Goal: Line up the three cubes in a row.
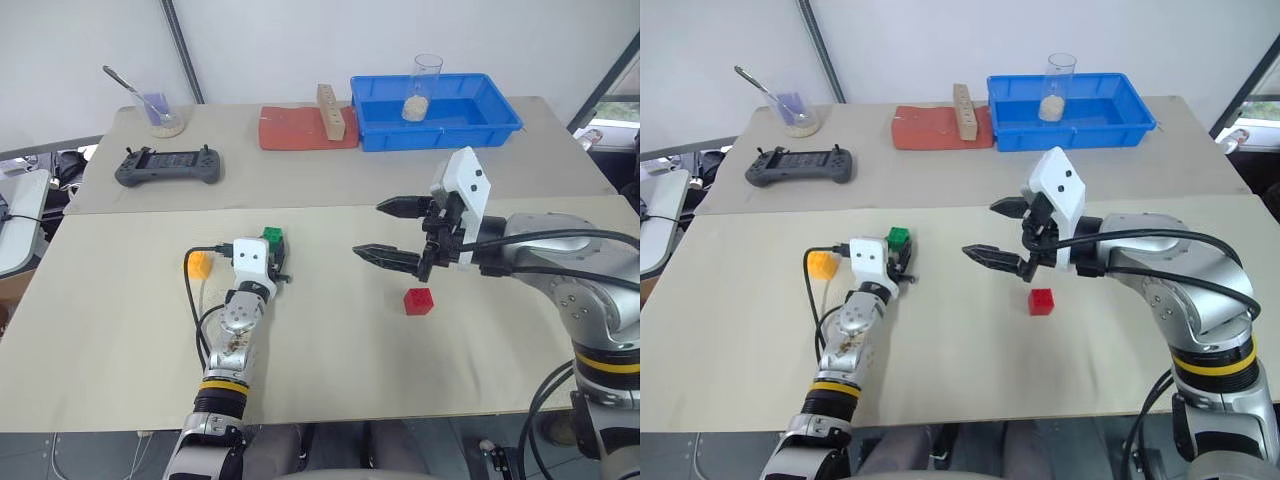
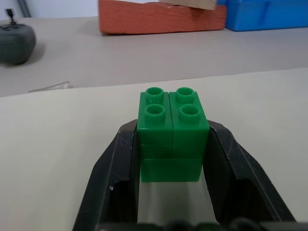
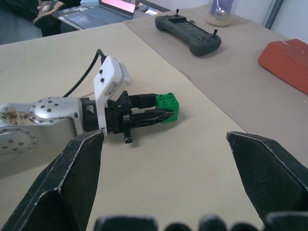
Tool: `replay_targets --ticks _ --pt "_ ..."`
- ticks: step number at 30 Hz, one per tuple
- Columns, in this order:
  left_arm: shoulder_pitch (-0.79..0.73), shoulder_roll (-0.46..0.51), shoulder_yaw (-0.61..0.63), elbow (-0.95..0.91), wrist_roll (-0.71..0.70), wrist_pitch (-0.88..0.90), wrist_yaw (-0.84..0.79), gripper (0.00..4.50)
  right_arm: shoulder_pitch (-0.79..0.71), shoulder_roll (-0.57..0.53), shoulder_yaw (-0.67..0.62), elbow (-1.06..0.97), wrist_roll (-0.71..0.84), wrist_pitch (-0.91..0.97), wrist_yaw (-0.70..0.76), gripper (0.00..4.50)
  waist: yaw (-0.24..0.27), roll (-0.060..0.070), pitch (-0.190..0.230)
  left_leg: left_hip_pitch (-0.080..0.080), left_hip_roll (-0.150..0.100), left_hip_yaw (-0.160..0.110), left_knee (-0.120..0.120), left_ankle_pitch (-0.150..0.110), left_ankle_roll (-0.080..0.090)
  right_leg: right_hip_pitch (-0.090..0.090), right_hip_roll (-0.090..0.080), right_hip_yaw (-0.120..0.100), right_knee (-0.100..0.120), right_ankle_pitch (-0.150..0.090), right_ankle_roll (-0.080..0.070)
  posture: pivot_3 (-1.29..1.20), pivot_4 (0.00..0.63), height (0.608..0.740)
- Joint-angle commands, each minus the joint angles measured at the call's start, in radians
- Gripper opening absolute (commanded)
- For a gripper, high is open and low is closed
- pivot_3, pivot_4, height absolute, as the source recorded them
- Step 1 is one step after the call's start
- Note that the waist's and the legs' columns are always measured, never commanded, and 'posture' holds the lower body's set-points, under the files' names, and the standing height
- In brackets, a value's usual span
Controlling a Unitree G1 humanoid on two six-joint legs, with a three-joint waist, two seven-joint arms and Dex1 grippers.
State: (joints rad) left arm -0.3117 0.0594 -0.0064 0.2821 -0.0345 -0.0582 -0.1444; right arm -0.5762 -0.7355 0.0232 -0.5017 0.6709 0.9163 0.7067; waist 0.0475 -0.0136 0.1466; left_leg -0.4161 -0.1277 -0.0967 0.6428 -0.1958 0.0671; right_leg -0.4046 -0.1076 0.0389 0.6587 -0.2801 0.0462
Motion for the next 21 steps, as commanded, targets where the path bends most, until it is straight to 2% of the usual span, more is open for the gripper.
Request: replay_targets --ticks 1,5,9,14,21 --pt "-0.007 0.046 -0.073 -0.078 -0.079 0.022 -0.233 1.3 0.032 -0.026 -0.043 -0.047 0.002 -0.051 0.035 4.5 0.0 0.0 0.0 0.0 0.0 0.0 0.0 0.0 0.0 0.0 0.0 0.0 0.0 0.0 0.0 0.0 0.15 0.74" --pt "-0.024 0.158 -0.158 -0.167 -0.202 0.094 -0.581 1.3 0.109 -0.106 -0.065 -0.06 0.002 -0.105 0.143 4.5 -0.002 0.0 0.0 -0.001 -0.001 0.0 0.0 0.0 0.001 0.0 0.001 0.0 -0.001 0.0 0.0 0.0 0.15 0.74" --pt "-0.088 0.243 -0.26 -0.152 -0.228 0.109 -0.851 1.3 0.18 -0.166 -0.104 -0.055 0.022 -0.141 0.229 4.5 -0.011 0.0 0.0 -0.001 0.0 0.0 0.0 0.0 0.001 0.0 0.001 0.0 -0.002 0.0 0.0 0.0 0.15 0.74" --pt "-0.177 0.228 -0.322 -0.043 -0.202 0.06 -0.994 1.3 0.246 -0.194 -0.127 -0.05 0.004 -0.182 0.272 4.5 -0.012 0.0 0.0 -0.001 0.001 0.0 0.0 0.0 0.001 0.0 0.0 0.0 -0.002 0.0 0.0 0.0 0.15 0.74" --pt "-0.234 0.201 -0.329 0.112 -0.167 -0.031 -1.056 1.3 0.361 -0.221 -0.158 -0.077 -0.02 -0.223 0.286 4.5 -0.01 -0.001 0.0 -0.001 0.001 0.0 0.0 -0.001 0.001 0.0 -0.001 0.0 -0.002 0.0 0.0 0.0 0.15 0.74"
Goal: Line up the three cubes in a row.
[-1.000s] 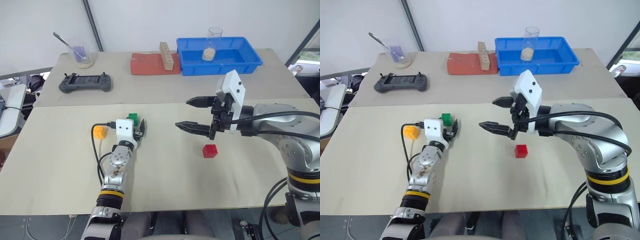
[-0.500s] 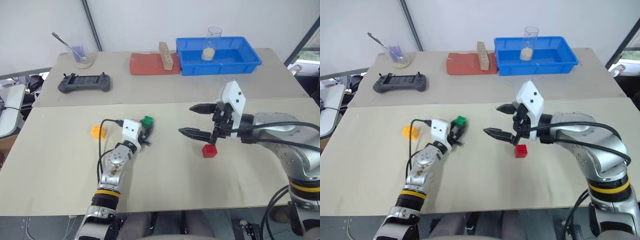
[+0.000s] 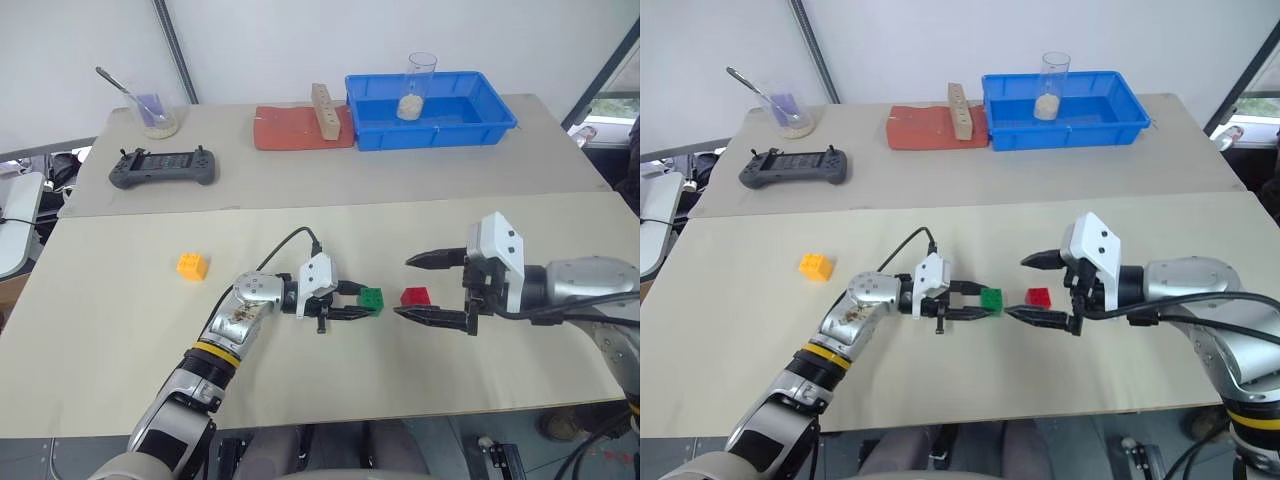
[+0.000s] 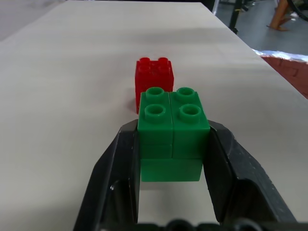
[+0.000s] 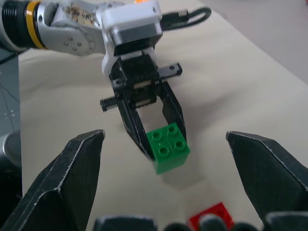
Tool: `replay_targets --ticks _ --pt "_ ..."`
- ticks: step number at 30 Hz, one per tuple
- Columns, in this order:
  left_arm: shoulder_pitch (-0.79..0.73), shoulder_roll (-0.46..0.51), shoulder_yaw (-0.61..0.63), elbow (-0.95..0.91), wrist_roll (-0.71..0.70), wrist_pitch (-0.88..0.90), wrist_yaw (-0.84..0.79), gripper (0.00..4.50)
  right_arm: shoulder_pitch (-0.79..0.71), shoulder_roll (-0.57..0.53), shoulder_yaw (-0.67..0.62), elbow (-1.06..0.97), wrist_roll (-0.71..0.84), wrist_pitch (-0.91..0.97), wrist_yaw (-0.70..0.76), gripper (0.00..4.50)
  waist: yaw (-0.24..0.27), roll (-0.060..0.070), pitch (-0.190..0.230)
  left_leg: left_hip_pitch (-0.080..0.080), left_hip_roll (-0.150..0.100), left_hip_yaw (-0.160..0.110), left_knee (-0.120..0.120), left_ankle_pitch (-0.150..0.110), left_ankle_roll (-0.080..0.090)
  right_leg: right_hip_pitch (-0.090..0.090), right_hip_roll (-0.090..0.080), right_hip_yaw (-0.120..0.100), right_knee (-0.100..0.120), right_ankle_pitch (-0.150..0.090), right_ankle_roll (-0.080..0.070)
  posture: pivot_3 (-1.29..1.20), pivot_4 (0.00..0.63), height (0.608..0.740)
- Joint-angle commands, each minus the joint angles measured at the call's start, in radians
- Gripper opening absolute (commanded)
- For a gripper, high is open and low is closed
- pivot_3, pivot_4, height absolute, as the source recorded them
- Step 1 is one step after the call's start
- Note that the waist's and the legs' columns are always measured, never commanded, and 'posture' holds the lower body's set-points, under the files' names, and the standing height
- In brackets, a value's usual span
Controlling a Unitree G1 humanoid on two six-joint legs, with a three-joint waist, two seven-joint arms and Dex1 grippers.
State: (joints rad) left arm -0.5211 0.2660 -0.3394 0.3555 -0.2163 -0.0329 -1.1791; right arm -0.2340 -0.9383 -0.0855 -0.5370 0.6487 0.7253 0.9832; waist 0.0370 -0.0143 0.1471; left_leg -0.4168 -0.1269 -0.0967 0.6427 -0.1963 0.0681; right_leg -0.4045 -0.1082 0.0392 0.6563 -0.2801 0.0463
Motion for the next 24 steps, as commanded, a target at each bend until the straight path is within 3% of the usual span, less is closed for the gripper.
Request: replay_targets --ticks 1,22,24 --pt "-0.031 -0.013 0.007 0.058 0.02 -0.067 -0.019 1.3 0.025 -0.019 -0.055 -0.044 0.004 -0.032 0.008 4.5 0.0 0.0 0.0 0.0 0.0 0.0 0.0 0.0 0.0 0.0 0.0 0.0 0.0 0.0 0.0 0.0 0.15 0.74" --pt "-0.098 -0.157 0.024 0.268 0.107 -0.208 0.082 1.3 0.09 -0.028 -0.08 -0.037 -0.042 -0.069 -0.008 4.5 0.003 -0.001 0.001 0.0 0.0 0.0 0.001 0.0 0.0 0.001 0.001 0.0 0.0 0.0 0.0 0.0 0.15 0.74" --pt "-0.093 -0.155 0.022 0.257 0.098 -0.197 0.064 2.38 0.087 -0.027 -0.08 -0.035 -0.042 -0.068 -0.008 4.5 0.003 -0.001 0.001 0.0 0.0 0.0 0.001 0.0 0.0 0.001 0.001 0.0 0.001 0.0 0.0 0.0 0.15 0.74"
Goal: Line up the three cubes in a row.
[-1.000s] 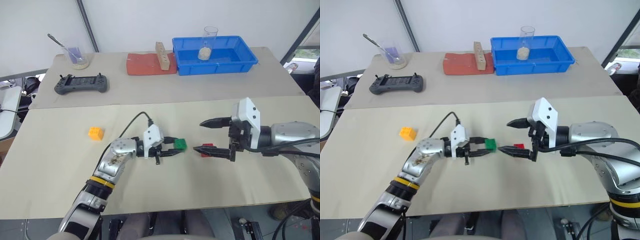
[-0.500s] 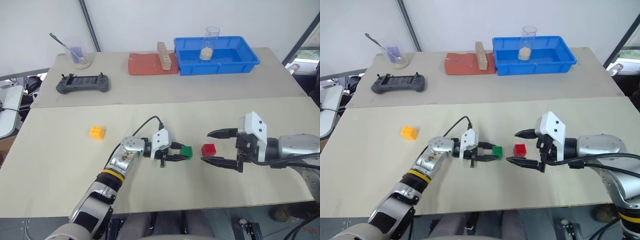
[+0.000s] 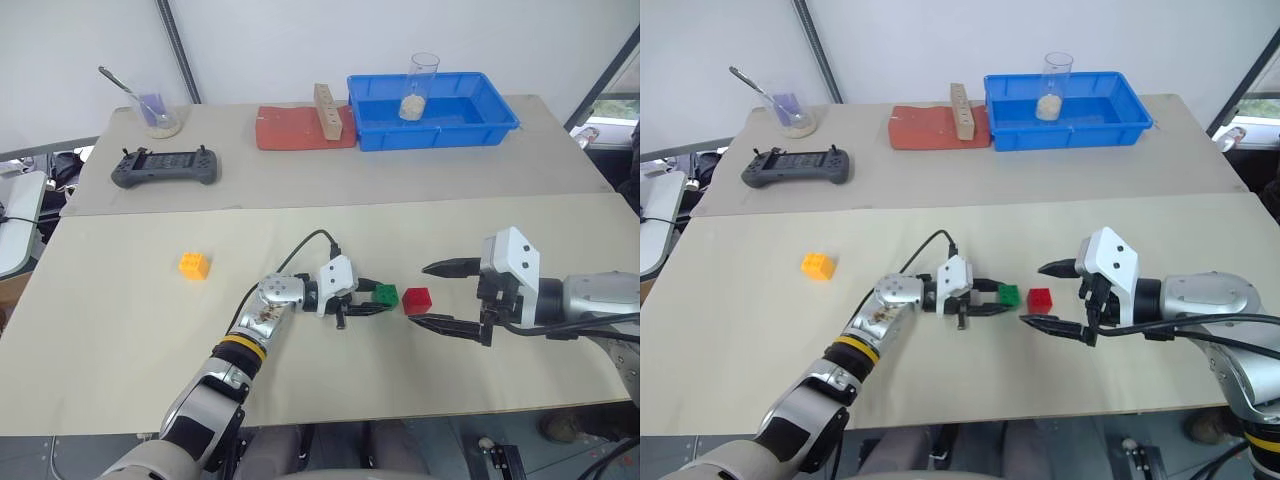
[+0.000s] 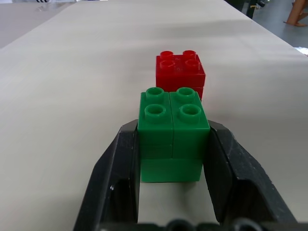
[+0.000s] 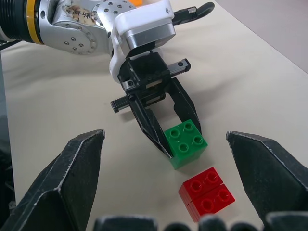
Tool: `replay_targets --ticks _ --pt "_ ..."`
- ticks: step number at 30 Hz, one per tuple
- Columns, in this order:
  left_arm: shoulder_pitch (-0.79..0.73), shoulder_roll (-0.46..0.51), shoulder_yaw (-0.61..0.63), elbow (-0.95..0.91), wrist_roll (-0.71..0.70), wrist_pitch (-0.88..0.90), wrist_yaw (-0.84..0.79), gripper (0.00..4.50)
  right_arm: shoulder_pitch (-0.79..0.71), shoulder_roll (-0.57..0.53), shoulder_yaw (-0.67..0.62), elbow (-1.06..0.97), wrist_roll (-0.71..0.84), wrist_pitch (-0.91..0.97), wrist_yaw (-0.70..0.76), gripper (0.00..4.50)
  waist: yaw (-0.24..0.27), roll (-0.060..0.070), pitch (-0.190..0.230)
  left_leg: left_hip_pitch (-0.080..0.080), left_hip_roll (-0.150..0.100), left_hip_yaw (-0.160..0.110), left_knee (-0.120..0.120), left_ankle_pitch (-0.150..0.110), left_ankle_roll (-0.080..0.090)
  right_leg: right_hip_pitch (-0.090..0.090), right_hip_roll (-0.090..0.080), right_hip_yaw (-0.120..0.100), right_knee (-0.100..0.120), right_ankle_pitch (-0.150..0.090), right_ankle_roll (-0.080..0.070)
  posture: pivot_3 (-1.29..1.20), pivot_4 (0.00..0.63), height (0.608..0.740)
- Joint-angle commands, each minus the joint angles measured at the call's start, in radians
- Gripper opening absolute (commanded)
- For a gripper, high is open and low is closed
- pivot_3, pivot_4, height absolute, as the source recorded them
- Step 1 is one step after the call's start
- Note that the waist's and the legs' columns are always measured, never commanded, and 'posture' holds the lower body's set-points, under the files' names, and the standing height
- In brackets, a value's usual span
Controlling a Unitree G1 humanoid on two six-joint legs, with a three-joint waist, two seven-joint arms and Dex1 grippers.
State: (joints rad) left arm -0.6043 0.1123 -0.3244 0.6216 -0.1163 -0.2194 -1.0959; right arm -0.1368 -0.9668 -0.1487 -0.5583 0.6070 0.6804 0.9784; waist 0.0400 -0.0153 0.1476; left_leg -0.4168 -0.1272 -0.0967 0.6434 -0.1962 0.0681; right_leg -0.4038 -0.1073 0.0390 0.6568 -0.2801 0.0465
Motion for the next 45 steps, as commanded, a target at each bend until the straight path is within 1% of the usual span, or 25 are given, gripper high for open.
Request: replay_targets --ticks 1,4,5,11,14,17,20,23,25,28,30,33,35,40,45 --pt "-0.005 0.0 0.005 -0.016 -0.003 -0.009 -0.026 2.8 -0.013 0.002 -0.016 -0.012 0.001 -0.023 -0.004 4.5 0.0 0.0 0.0 0.0 0.0 0.0 0.0 0.0 0.0 0.0 0.0 0.0 0.0 0.0 0.0 0.0 0.15 0.74" --pt "0.003 0.002 0.006 -0.03 -0.01 -0.002 -0.043 4.3 -0.026 0.006 -0.011 -0.003 0.001 -0.021 -0.006 4.5 -0.001 0.0 0.0 0.0 0.0 0.0 0.0 0.0 0.0 0.0 0.0 0.0 0.0 0.0 0.0 0.0 0.15 0.74" --pt "0.006 0.002 0.006 -0.038 -0.014 0.005 -0.05 4.45 -0.029 0.007 -0.009 -0.001 0.001 -0.021 -0.006 4.5 -0.001 0.0 0.0 0.0 0.0 0.0 0.0 0.0 0.0 0.0 0.0 0.0 0.0 0.0 0.0 0.0 0.15 0.74" --pt "0.005 0.006 0.015 -0.049 -0.013 0.015 -0.054 4.45 -0.051 0.013 0.005 0.003 0.002 -0.016 -0.008 4.5 0.0 0.0 0.0 0.0 0.0 0.0 0.0 0.0 0.0 0.0 0.0 0.0 0.0 0.0 0.0 0.0 0.15 0.74" --pt "0.011 0.028 0.035 -0.103 -0.034 0.046 -0.055 4.45 -0.064 0.016 0.011 0.006 0.005 -0.012 -0.008 4.5 -0.001 0.0 0.0 0.0 0.0 0.0 0.0 0.0 0.0 0.0 0.0 0.0 0.0 0.0 0.0 0.0 0.15 0.74" --pt "0.051 0.091 0.079 -0.26 -0.07 0.115 -0.04 4.45 -0.085 0.017 0.025 0.016 0.001 -0.019 0.003 4.5 -0.005 0.0 0.0 0.0 0.0 0.0 0.0 0.0 0.0 -0.001 0.0 0.0 0.001 0.0 0.0 0.0 0.15 0.74" --pt "0.107 0.171 0.149 -0.471 -0.118 0.233 0.013 4.45 -0.127 0.025 0.05 0.036 -0.007 -0.03 0.013 4.5 -0.02 0.0 0.0 0.0 0.001 0.0 0.0 0.0 0.0 -0.001 0.0 0.001 0.001 0.0 0.0 0.0 0.15 0.74" --pt "0.184 0.242 0.243 -0.683 -0.158 0.371 0.115 4.45 -0.187 0.046 0.078 0.049 0.004 -0.018 0.013 4.5 -0.029 0.001 0.0 0.0 0.001 0.0 0.0 0.0 0.0 -0.001 0.0 0.001 0.002 0.0 0.0 0.0 0.15 0.74" --pt "0.256 0.266 0.318 -0.803 -0.149 0.437 0.233 4.45 -0.226 0.066 0.094 0.056 0.016 -0.003 0.011 4.5 -0.033 0.001 0.0 0.0 0.001 0.0 0.0 0.0 0.0 -0.002 0.0 0.001 0.002 0.0 0.0 0.0 0.15 0.74" --pt "0.368 0.235 0.429 -0.949 -0.135 0.514 0.43 4.45 -0.271 0.095 0.125 0.068 0.019 0.002 0.014 4.5 -0.029 0.001 0.0 0.001 0.001 0.0 -0.001 -0.001 0.0 -0.001 0.001 0.001 0.001 0.0 0.0 0.0 0.15 0.74" --pt "0.448 0.192 0.496 -1.014 -0.084 0.505 0.577 4.45 -0.303 0.118 0.151 0.078 0.019 0.002 0.018 4.5 -0.025 0.001 0.0 0.001 0.001 0.0 -0.001 -0.001 0.0 -0.001 0.001 0.001 0.001 0.0 0.0 0.0 0.15 0.74" --pt "0.518 0.13 0.591 -1.043 -0.039 0.485 0.752 4.45 -0.349 0.149 0.177 0.083 0.029 0.01 0.025 4.5 -0.017 0.0 0.0 0.001 0.001 0.0 0.0 0.0 -0.001 0.0 0.001 0.001 0.0 0.0 0.0 0.0 0.15 0.74" --pt "0.548 0.123 0.614 -1.032 -0.014 0.463 0.798 4.45 -0.392 0.175 0.184 0.084 0.051 0.031 0.022 4.5 -0.01 0.0 0.0 0.001 0.001 0.0 0.0 0.0 -0.001 -0.001 0.001 0.001 0.001 0.0 0.0 0.0 0.15 0.74" --pt "0.585 0.131 0.641 -0.974 -0.003 0.42 0.844 4.45 -0.513 0.246 0.191 0.06 0.145 0.14 -0.023 4.5 0.001 0.0 0.0 0.001 0.001 0.0 0.0 0.0 -0.001 -0.001 0.001 0.001 0.001 0.0 0.0 0.0 0.15 0.74" --pt "0.588 0.141 0.655 -0.946 -0.056 0.456 0.832 4.45 -0.554 0.269 0.2 0.043 0.182 0.194 -0.055 4.5 0.004 -0.001 0.0 0.001 0.001 0.0 0.0 -0.001 -0.001 -0.002 0.0 0.0 0.0 0.0 0.0 0.0 0.15 0.74"
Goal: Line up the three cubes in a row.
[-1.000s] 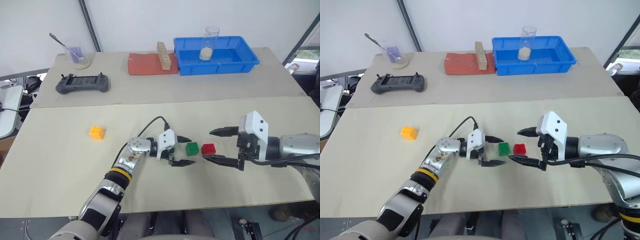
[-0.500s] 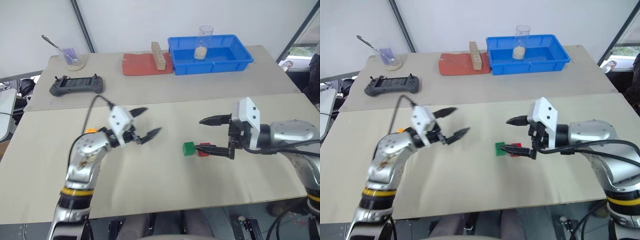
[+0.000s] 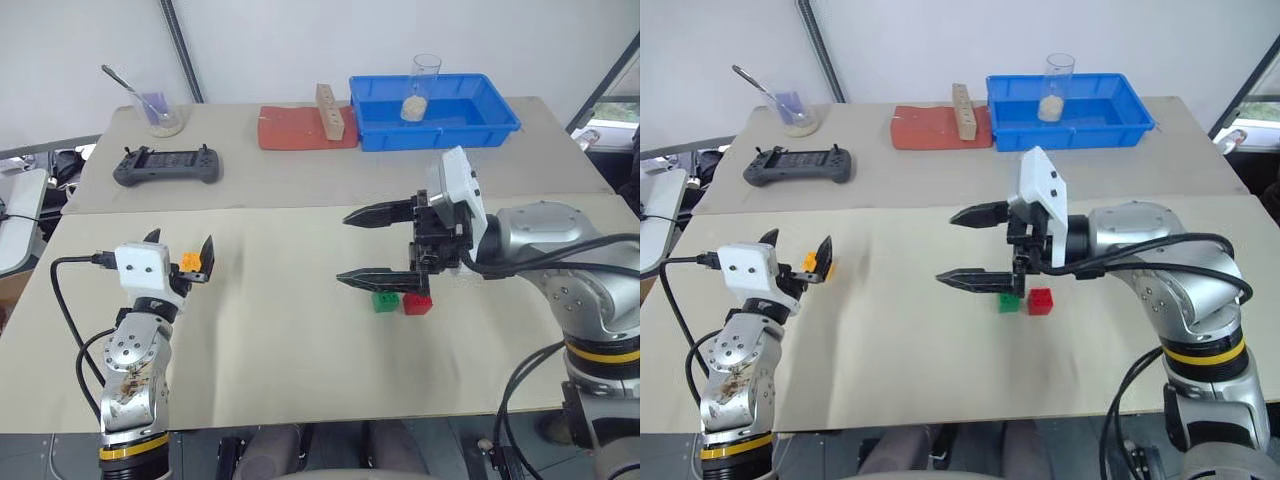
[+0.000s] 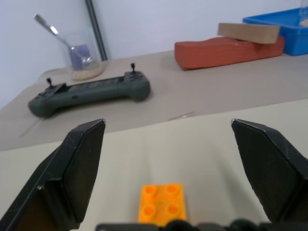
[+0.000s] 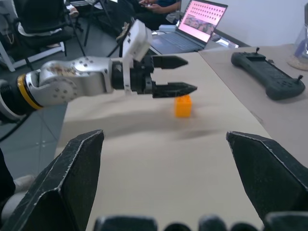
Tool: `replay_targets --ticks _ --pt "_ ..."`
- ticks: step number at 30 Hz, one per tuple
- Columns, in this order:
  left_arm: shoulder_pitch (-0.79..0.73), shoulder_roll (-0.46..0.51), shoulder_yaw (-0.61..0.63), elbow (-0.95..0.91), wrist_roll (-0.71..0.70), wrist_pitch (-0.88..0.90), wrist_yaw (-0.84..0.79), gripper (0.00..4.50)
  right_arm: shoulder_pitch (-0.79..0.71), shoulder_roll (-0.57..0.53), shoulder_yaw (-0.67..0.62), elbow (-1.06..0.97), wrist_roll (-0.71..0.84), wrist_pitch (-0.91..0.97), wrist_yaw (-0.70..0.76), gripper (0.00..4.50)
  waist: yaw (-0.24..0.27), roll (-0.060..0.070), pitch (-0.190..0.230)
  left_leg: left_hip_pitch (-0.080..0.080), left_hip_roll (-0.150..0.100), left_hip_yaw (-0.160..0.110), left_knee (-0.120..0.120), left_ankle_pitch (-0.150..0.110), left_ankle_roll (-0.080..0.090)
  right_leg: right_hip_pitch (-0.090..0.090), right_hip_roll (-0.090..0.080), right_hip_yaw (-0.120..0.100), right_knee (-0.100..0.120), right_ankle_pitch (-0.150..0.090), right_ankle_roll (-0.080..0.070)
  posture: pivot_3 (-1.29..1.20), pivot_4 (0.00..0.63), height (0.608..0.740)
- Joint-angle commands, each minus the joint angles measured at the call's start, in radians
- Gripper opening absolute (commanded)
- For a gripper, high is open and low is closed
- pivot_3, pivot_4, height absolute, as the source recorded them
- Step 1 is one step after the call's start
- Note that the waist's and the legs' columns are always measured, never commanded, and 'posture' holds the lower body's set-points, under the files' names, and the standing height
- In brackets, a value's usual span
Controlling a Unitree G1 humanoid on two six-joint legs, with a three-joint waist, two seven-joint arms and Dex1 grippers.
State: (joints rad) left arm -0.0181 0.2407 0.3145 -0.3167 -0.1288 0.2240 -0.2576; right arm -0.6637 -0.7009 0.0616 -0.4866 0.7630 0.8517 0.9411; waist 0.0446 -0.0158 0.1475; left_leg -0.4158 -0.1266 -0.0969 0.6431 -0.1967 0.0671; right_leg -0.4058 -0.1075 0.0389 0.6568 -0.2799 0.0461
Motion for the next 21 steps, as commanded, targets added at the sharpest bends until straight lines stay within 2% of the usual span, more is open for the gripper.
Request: replay_targets --ticks 1,6,11,19,21 --pt "0.004 0.015 0.015 -0.005 -0.063 0.033 -0.017 4.45 -0.031 0.004 -0.008 -0.03 0.028 0.027 -0.023 4.5 -0.001 0.0 0.0 0.0 0.0 0.0 0.0 0.0 0.0 0.0 0.0 0.0 0.0 0.0 0.0 0.0 0.15 0.74" --pt "0.01 0.041 -0.021 0.034 -0.091 0.081 -0.065 4.45 -0.038 0.008 -0.004 -0.035 0.025 0.037 -0.04 4.5 -0.006 0.0 0.0 0.0 0.0 0.0 0.0 0.0 0.0 0.0 0.0 0.0 0.001 0.0 0.0 0.0 0.15 0.74" --pt "-0.011 0.048 -0.011 0.09 -0.053 0.063 -0.006 4.45 -0.041 0.004 -0.01 -0.046 0.027 0.045 -0.059 4.5 -0.006 0.0 0.0 0.0 0.0 0.0 0.0 0.0 0.0 0.0 0.0 0.0 0.001 0.0 0.0 0.0 0.15 0.74" --pt "-0.003 0.05 -0.019 0.112 -0.067 0.087 0.005 4.45 -0.04 0.004 -0.02 -0.053 0.031 0.051 -0.081 4.5 -0.006 0.0 0.0 0.0 0.0 0.0 0.0 0.0 0.0 0.0 0.0 0.0 0.001 0.0 0.0 0.0 0.15 0.74" --pt "-0.001 0.055 -0.016 0.138 -0.06 0.069 0.004 3.93 -0.042 0.004 -0.02 -0.052 0.029 0.049 -0.085 4.5 -0.006 0.0 0.0 0.0 0.0 0.0 0.0 0.0 0.0 0.0 0.0 0.0 0.001 0.0 0.0 0.0 0.15 0.74"
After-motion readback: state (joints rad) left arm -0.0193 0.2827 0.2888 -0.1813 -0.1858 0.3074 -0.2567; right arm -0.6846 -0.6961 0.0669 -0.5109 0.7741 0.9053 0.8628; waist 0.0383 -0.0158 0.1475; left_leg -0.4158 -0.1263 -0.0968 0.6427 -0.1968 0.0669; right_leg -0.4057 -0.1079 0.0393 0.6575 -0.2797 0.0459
